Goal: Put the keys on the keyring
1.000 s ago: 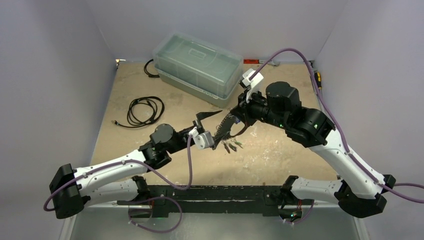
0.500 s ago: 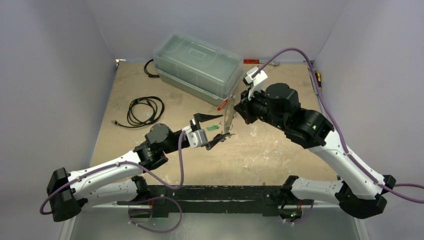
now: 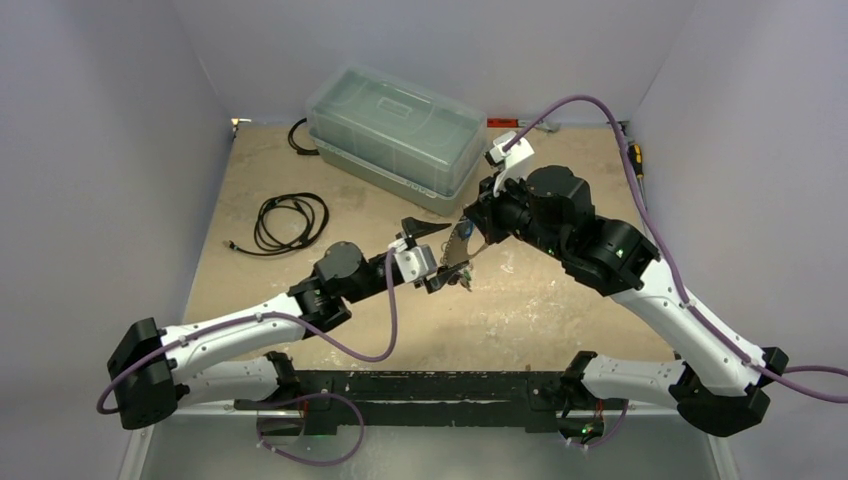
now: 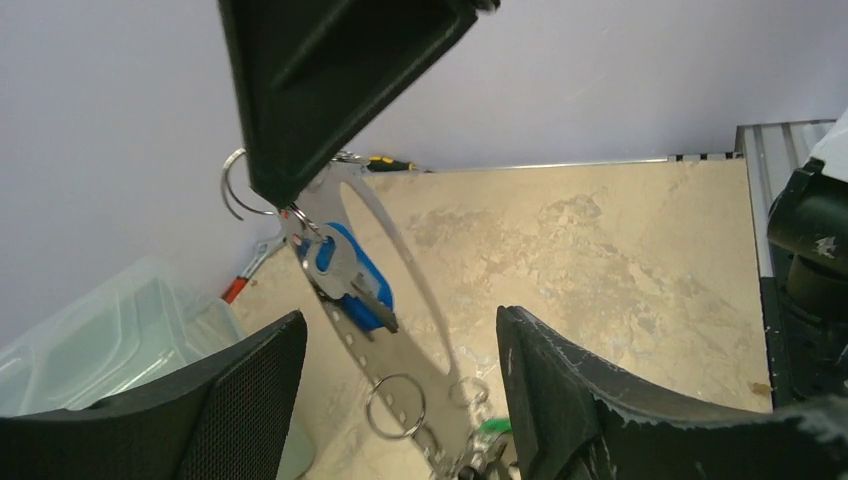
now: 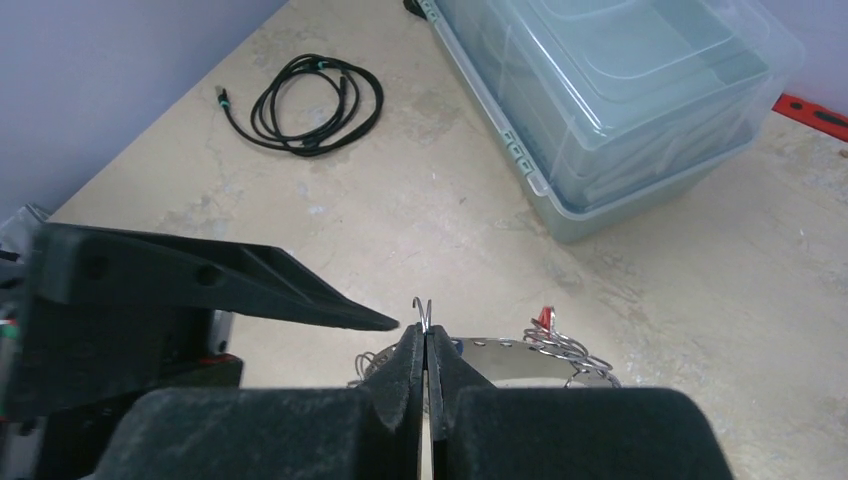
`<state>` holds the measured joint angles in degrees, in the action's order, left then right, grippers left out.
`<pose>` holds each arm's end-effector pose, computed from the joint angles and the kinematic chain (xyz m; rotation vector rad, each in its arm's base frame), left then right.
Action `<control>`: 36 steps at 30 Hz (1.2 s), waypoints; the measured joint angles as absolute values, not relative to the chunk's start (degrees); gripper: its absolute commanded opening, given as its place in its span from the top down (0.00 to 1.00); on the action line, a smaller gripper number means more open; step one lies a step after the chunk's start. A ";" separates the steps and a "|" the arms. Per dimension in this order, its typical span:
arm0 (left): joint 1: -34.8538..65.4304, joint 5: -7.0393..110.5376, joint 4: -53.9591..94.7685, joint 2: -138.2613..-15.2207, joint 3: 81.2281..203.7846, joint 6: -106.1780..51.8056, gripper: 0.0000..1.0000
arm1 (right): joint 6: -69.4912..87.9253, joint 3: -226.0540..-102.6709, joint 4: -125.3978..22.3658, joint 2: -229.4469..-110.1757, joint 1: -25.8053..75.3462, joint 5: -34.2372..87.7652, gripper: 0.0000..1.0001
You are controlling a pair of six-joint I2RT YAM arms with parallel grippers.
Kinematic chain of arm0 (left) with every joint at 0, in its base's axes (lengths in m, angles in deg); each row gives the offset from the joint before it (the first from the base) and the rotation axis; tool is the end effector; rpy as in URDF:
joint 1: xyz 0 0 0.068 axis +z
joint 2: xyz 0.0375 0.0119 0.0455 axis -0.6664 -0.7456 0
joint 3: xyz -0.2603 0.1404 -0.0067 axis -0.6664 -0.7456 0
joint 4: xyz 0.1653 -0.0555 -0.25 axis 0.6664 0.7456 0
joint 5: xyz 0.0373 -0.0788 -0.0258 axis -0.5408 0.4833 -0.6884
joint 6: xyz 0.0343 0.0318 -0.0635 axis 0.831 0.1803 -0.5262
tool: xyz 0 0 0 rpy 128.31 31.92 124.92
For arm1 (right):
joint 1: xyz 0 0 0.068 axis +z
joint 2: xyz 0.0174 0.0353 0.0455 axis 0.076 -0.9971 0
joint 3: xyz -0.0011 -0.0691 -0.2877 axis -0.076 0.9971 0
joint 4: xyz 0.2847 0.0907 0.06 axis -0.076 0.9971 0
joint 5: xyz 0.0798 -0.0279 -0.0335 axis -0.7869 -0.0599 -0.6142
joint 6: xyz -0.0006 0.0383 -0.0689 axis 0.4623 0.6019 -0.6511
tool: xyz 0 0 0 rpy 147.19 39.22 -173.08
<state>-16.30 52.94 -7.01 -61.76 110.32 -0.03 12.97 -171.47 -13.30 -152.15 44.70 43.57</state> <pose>0.1547 -0.2694 0.3406 0.9801 1.0748 -0.7269 0.1907 0.2033 0.4767 -0.5362 1.8696 0.5474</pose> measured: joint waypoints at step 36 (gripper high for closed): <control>-16.03 49.77 -13.44 -68.08 107.64 5.21 0.74 | 12.86 -173.57 -13.50 -152.45 44.70 38.87 1.00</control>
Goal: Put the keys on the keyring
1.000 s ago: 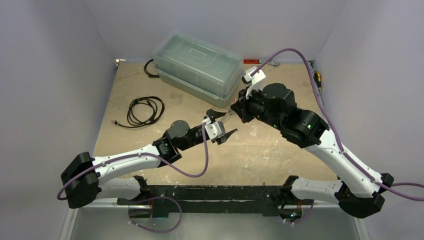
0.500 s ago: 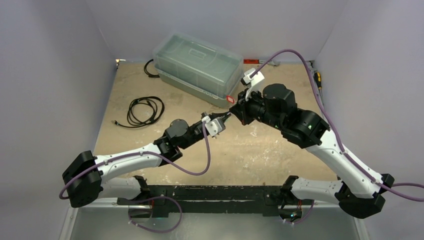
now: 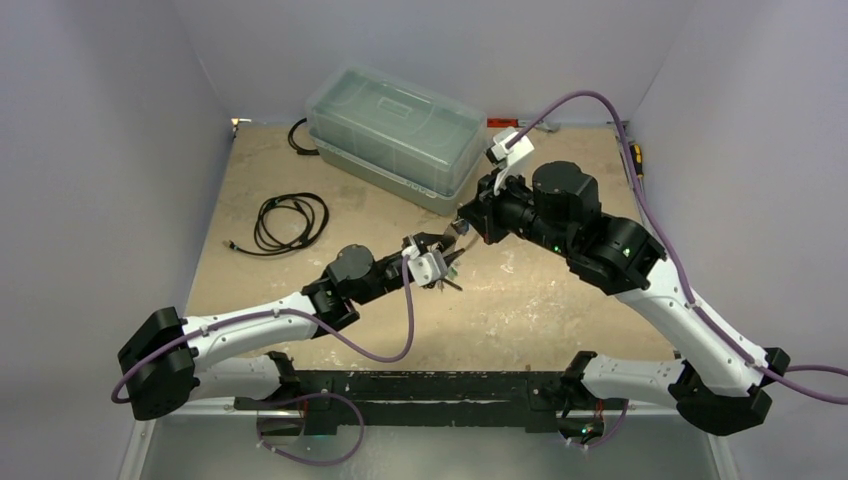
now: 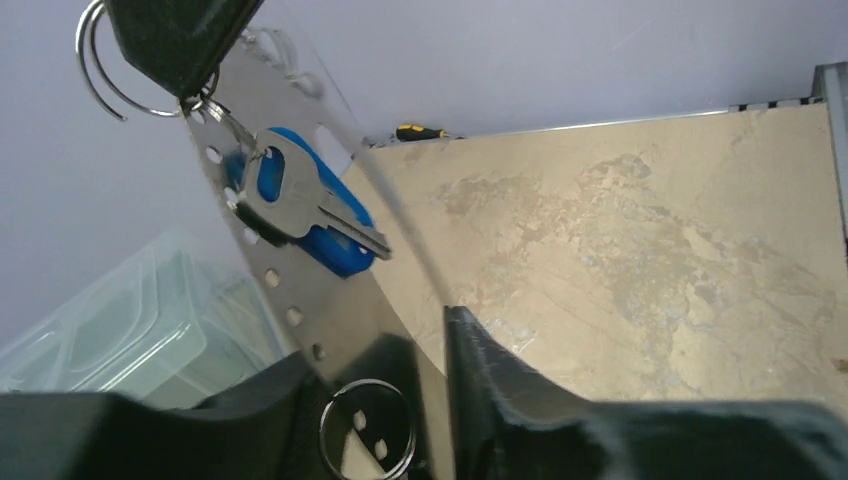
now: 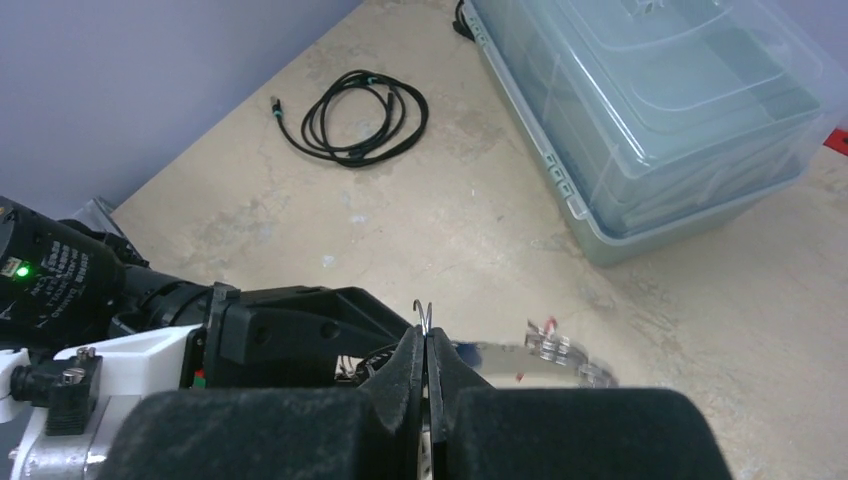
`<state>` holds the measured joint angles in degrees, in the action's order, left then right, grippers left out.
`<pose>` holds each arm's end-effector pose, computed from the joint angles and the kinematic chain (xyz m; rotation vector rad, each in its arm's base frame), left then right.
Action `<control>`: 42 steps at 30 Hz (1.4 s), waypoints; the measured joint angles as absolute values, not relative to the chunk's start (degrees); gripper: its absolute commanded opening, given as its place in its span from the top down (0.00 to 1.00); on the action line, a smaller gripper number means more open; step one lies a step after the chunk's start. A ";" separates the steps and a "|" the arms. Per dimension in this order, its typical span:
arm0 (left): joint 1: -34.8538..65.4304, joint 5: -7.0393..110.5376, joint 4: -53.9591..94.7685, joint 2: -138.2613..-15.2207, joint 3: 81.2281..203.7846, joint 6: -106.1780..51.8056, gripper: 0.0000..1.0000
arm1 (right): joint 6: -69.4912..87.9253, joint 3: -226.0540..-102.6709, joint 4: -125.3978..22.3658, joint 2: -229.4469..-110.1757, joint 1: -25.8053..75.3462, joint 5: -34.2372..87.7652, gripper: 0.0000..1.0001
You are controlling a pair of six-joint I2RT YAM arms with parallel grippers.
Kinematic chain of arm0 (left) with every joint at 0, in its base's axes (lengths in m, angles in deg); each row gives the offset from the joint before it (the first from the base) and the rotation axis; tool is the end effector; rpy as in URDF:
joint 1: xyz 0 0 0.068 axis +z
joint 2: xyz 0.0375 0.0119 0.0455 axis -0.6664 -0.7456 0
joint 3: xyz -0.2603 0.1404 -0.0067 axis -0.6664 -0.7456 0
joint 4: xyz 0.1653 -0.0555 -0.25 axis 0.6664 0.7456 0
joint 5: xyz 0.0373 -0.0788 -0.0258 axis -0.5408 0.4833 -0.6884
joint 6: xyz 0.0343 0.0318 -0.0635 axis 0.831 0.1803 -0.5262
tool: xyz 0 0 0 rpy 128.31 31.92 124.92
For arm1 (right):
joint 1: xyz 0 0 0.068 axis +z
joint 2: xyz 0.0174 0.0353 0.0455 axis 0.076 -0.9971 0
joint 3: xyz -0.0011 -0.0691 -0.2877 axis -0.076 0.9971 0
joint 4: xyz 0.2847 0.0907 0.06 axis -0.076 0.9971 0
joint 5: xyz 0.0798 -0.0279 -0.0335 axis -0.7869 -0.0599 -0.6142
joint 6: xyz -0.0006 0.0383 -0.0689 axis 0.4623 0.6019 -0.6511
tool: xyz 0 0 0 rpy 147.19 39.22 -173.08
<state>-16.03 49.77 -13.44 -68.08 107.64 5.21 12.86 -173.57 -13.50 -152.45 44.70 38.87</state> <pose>0.1692 -0.2829 0.3031 1.0107 1.0903 -0.6048 0.1856 0.2059 0.4898 -0.5843 1.8348 0.6355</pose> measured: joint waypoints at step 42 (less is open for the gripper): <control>-14.77 42.36 -15.36 -55.05 101.93 -34.06 1.00 | 7.51 -148.19 -41.94 -136.35 44.75 27.97 0.50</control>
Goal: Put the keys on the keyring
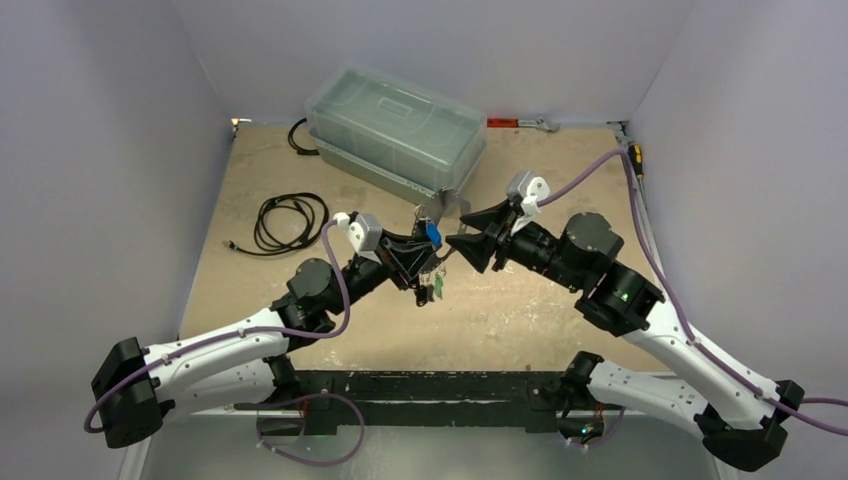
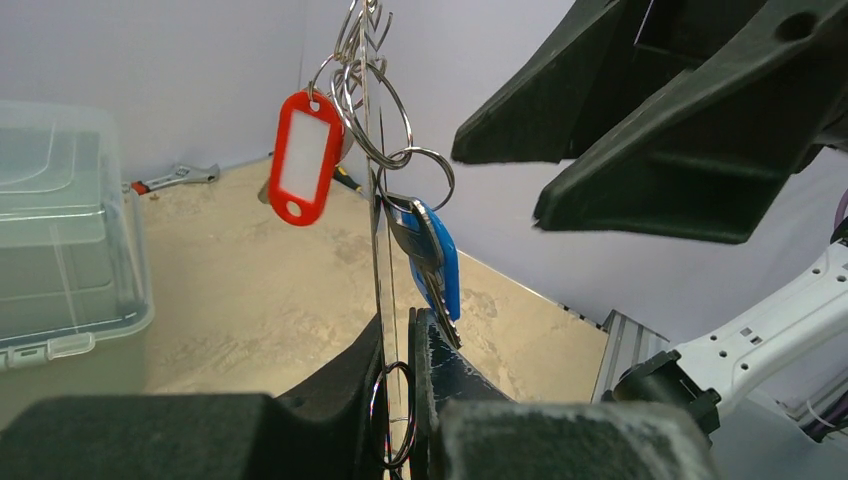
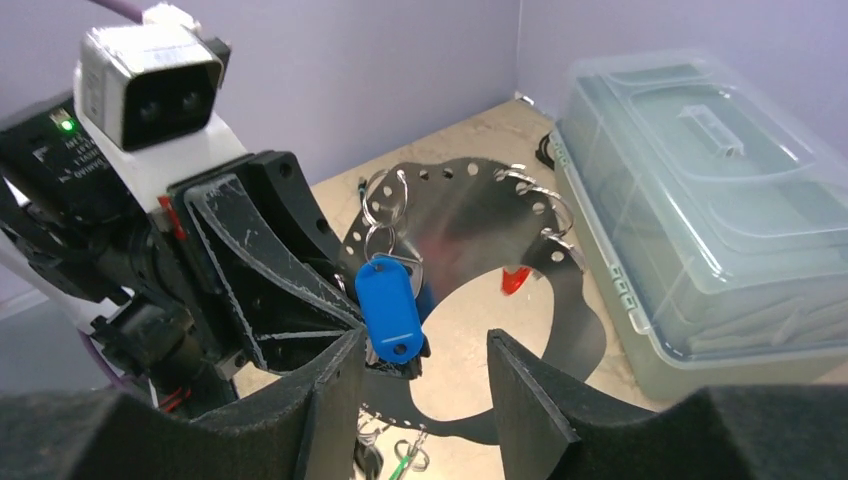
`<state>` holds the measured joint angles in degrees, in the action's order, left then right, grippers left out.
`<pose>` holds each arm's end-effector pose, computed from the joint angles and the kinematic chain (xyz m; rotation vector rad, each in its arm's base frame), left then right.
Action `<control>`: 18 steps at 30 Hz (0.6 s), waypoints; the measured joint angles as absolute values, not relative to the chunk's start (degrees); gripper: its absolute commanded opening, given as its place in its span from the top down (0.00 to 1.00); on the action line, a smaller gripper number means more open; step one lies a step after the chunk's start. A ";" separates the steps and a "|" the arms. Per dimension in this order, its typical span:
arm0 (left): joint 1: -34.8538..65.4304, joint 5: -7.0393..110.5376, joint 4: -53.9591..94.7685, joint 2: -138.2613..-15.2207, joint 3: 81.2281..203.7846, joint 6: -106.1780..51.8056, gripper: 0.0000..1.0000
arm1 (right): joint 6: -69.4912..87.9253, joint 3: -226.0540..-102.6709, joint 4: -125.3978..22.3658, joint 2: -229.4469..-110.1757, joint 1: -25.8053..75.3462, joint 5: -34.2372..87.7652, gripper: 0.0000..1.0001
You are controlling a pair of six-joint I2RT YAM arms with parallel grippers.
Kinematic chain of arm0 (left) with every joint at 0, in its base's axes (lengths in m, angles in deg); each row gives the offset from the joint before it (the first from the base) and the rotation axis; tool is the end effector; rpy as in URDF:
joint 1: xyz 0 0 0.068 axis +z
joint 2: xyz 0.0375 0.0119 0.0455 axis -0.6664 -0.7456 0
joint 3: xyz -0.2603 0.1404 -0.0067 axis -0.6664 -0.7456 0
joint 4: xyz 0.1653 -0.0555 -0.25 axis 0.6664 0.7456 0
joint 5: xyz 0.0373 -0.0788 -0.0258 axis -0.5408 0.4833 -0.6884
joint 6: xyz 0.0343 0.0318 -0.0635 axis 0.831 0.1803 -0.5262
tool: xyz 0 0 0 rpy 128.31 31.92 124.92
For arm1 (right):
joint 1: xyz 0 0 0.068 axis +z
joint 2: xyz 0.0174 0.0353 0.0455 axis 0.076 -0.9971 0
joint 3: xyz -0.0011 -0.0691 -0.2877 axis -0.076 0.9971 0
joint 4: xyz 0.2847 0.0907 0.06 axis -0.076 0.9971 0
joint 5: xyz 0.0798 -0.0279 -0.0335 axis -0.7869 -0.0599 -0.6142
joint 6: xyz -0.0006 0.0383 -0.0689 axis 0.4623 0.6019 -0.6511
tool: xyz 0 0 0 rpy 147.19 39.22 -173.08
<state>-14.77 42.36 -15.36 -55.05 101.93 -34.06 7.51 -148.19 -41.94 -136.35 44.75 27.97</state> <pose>0.1543 -0.2314 0.3299 0.4331 1.3092 -1.0981 0.1510 0.1860 0.4486 -0.6852 1.4486 0.8306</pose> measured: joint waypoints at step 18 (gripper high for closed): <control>-14.77 38.19 -17.33 -58.96 101.98 -34.61 1.00 | 7.27 -145.90 -47.79 -139.34 45.25 25.17 0.57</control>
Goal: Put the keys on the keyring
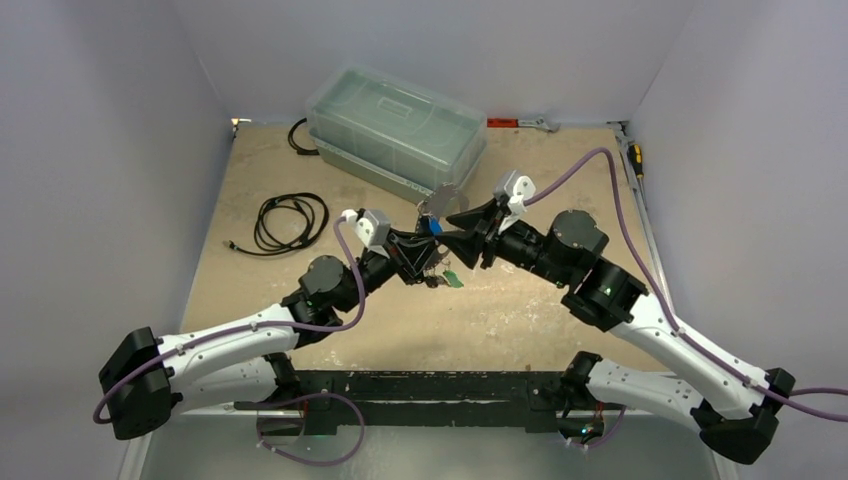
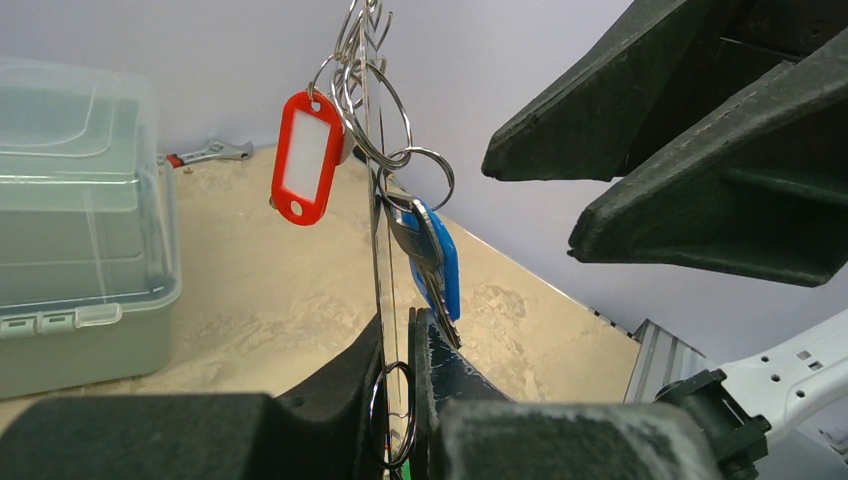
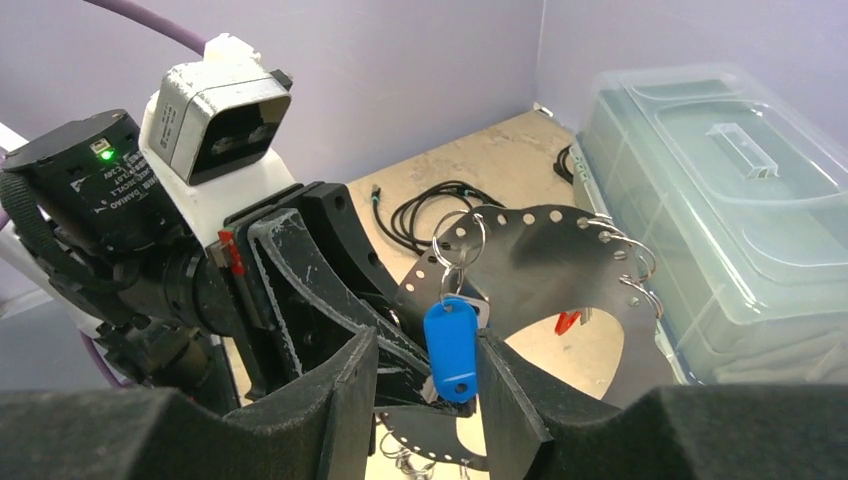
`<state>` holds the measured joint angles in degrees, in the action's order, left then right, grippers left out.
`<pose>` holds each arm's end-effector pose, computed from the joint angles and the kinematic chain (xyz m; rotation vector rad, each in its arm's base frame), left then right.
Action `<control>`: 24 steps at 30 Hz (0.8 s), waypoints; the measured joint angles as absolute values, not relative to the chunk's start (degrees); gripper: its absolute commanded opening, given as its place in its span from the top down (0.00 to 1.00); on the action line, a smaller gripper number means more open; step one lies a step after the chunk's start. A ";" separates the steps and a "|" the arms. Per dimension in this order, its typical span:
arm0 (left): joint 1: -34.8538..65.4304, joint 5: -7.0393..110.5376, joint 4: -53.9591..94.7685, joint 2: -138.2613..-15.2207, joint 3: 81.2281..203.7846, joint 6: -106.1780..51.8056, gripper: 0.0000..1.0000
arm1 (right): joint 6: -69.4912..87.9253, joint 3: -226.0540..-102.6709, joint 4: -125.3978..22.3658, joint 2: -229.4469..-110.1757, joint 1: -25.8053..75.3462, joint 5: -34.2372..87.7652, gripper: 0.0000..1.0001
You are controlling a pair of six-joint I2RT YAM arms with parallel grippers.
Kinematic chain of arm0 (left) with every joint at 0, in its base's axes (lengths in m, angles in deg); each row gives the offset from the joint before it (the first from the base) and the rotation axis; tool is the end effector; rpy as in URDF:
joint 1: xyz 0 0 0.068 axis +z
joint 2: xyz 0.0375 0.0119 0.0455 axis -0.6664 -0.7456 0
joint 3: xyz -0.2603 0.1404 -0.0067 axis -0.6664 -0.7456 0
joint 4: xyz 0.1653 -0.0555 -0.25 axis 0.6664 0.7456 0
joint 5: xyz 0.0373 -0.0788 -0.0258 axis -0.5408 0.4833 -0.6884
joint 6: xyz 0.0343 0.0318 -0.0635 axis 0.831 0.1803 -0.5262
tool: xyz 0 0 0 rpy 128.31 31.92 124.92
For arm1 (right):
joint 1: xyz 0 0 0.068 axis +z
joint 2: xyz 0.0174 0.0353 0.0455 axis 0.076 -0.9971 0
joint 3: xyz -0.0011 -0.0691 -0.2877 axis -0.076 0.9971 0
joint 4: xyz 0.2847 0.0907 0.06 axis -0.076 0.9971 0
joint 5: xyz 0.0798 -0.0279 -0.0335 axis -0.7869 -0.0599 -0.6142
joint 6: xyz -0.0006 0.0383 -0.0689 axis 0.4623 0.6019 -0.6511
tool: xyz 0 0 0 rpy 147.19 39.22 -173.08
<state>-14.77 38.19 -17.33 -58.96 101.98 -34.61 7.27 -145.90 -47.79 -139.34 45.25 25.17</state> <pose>0.1655 -0.2394 0.3169 0.3738 1.3576 -1.0479 0.1603 0.2051 0.4343 -0.7301 1.4222 0.8726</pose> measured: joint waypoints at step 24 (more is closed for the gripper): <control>-14.44 34.14 -18.05 -60.69 103.02 -34.55 1.00 | 3.81 -144.71 -50.37 -145.37 49.77 37.89 0.72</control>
<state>-14.44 34.14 -18.05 -60.69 103.02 -34.55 3.81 -144.71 -50.37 -145.37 49.77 37.89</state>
